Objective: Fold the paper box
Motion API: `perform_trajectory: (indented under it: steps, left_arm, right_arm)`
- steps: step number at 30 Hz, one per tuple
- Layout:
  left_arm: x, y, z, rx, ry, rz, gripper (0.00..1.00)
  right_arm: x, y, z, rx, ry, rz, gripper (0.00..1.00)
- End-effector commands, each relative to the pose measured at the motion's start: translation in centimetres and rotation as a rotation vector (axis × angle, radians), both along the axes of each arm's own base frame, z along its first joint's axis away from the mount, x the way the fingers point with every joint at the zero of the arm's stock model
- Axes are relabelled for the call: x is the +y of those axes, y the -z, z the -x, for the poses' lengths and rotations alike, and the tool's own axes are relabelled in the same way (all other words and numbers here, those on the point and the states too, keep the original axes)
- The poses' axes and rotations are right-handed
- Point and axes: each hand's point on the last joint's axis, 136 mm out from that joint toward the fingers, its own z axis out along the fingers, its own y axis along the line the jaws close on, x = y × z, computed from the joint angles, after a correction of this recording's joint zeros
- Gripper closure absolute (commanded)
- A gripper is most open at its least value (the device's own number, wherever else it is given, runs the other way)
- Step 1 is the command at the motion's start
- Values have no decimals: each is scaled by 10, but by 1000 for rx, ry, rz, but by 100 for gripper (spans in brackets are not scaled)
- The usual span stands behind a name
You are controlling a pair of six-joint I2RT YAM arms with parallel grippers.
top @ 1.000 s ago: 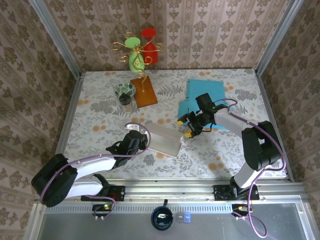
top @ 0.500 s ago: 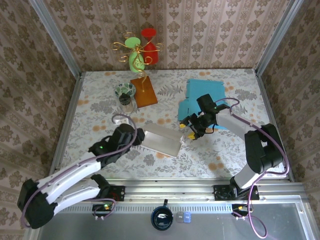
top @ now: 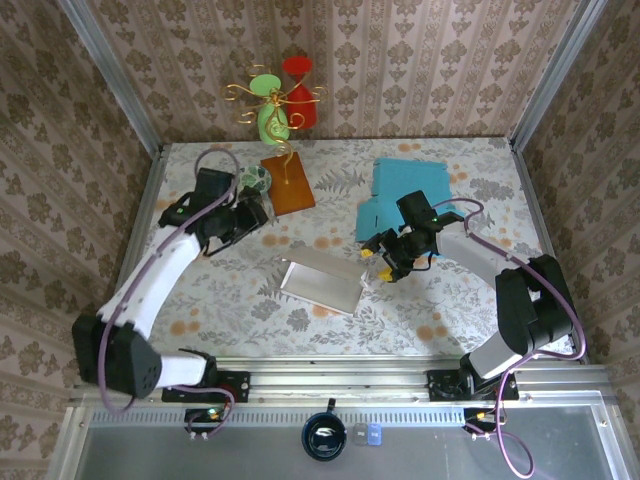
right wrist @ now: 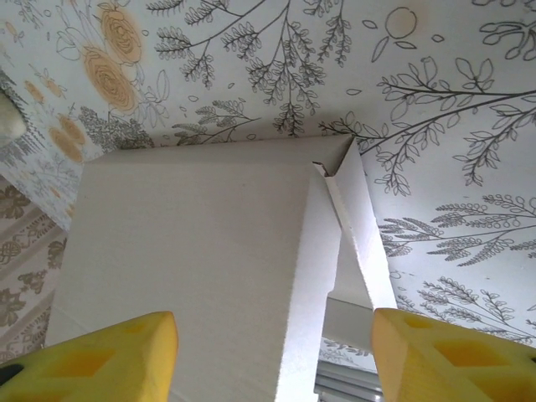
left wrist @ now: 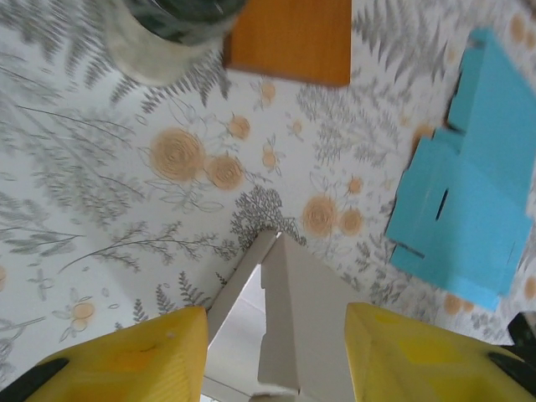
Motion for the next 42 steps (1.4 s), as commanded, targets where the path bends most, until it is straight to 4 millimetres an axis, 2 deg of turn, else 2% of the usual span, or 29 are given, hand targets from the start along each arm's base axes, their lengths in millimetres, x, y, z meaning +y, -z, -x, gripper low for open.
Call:
perform_trajectory:
  steps: [1, 5, 10, 20, 27, 42]
  left_arm:
    - [-30, 7, -3, 40, 169, 62, 53]
    - [-40, 34, -8, 109, 216, 43, 54]
    - [-50, 55, -5, 147, 251, 67, 56]
    - [-58, 78, 13, 208, 277, 71, 62]
    - [-54, 84, 19, 231, 270, 50, 62]
    - [-62, 87, 32, 255, 272, 74, 71]
  right_arm:
    - [5, -5, -2, 1, 23, -51, 37]
    - [12, -6, -5, 2, 28, -88, 39]
    - [21, -2, 1, 33, 11, -107, 41]
    - [23, 7, 17, 93, 6, -114, 45]
    - [35, 5, 18, 101, -3, -129, 48]
    - [39, 8, 11, 91, 2, -127, 60]
